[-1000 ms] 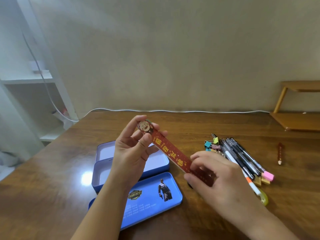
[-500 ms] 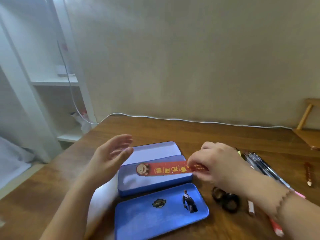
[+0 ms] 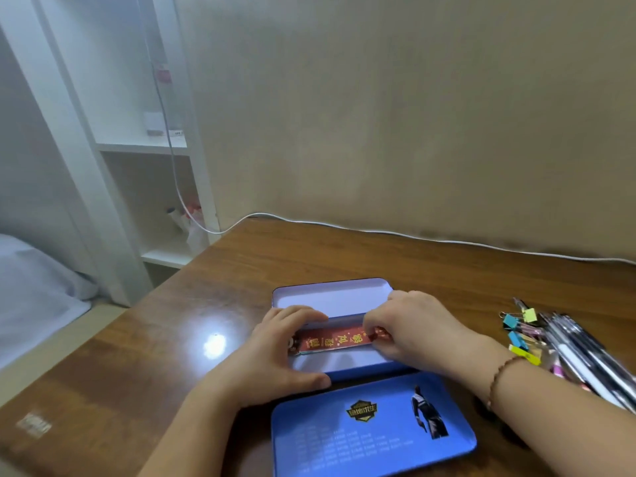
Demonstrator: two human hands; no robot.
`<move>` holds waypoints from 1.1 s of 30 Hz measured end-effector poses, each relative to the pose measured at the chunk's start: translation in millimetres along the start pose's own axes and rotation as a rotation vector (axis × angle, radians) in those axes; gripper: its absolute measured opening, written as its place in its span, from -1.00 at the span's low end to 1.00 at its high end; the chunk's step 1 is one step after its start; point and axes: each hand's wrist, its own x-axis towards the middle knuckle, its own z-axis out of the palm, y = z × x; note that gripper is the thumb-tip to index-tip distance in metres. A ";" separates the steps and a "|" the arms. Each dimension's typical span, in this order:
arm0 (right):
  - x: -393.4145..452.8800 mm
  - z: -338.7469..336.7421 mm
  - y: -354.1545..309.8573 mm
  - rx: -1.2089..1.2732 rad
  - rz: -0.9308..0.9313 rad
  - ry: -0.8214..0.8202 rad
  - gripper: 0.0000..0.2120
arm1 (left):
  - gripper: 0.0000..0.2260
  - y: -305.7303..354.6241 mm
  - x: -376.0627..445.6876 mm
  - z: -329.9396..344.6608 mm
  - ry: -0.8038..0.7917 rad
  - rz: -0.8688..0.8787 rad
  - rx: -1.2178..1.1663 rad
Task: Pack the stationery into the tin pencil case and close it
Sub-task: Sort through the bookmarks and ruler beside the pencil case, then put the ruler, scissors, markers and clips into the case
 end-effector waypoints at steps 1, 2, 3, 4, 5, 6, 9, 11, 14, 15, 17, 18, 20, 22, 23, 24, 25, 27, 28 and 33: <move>-0.2 0.4 0.5 -0.012 -0.021 0.004 -0.79 | -0.41 -0.3 0.4 0.7 0.000 0.014 0.009; -0.9 0.4 0.3 -0.022 -0.043 0.005 -0.78 | -0.46 -0.4 0.8 1.2 0.000 0.027 0.021; -1.3 0.6 -0.6 -0.024 -0.058 0.005 -0.77 | -0.51 -1.0 1.2 1.6 0.001 0.034 0.032; -1.3 0.6 -1.5 -0.022 -0.067 0.009 -0.76 | -0.55 -2.2 1.4 1.9 0.003 0.037 0.042; -0.8 0.2 -2.0 -0.028 -0.069 0.018 -0.76 | -0.59 -3.6 1.5 2.0 0.005 0.038 0.047; 0.3 -0.6 -2.1 -0.041 -0.070 0.032 -0.75 | -0.61 -5.0 1.4 1.9 0.007 0.041 0.045; 5.5 -1.5 1.1 -0.133 -0.090 0.047 -0.72 | -0.65 -8.6 1.5 1.6 0.026 0.053 0.049; 7.0 -1.6 3.5 -0.170 -0.103 0.050 -0.70 | -0.65 -10.2 1.9 2.0 0.042 0.051 0.067; 2.1 -1.4 5.1 -0.145 -0.071 0.062 -0.65 | -0.65 -12.4 2.1 1.4 0.046 0.056 0.081; -1.8 -3.7 6.6 -0.116 -0.051 0.075 -0.64 | -0.66 -12.5 2.1 1.3 0.040 0.061 0.085; -15.0 -15.7 14.9 0.010 0.023 0.171 -0.68 | -0.67 -12.4 2.1 1.0 0.031 0.065 0.094; -25.1 -24.3 21.7 0.103 0.080 0.264 -0.75 | -0.67 -12.1 1.8 0.7 0.034 0.063 0.102; -53.1 -43.4 40.9 0.283 0.214 0.490 -0.87 | -0.64 -11.3 2.0 -0.3 0.044 0.054 0.129; -87.1 -62.2 61.6 0.354 0.336 0.630 -0.94 | -0.59 -10.2 2.3 -0.6 0.047 0.038 0.148; -104.2 -70.1 70.4 0.353 0.384 0.659 -0.96 | -0.59 -9.8 2.5 -0.5 0.047 0.034 0.159; -121.4 -76.0 77.6 0.347 0.425 0.665 -0.96 | -0.61 -9.2 2.6 -0.1 0.049 0.032 0.170; -138.2 -79.3 82.3 0.337 0.453 0.638 -0.91 | -0.64 -8.3 2.8 0.8 0.052 0.033 0.182; -167.6 -78.0 84.3 0.306 0.443 0.449 -0.82 | -0.70 -7.0 3.1 3.4 0.059 0.052 0.204; -178.2 -73.4 81.8 0.285 0.405 0.329 -0.78 | -0.72 -6.5 3.2 5.0 0.062 0.065 0.202; -186.8 -42.6 63.7 0.021 0.169 0.076 -0.66 | -0.62 -0.2 3.5 10.2 0.062 0.095 0.082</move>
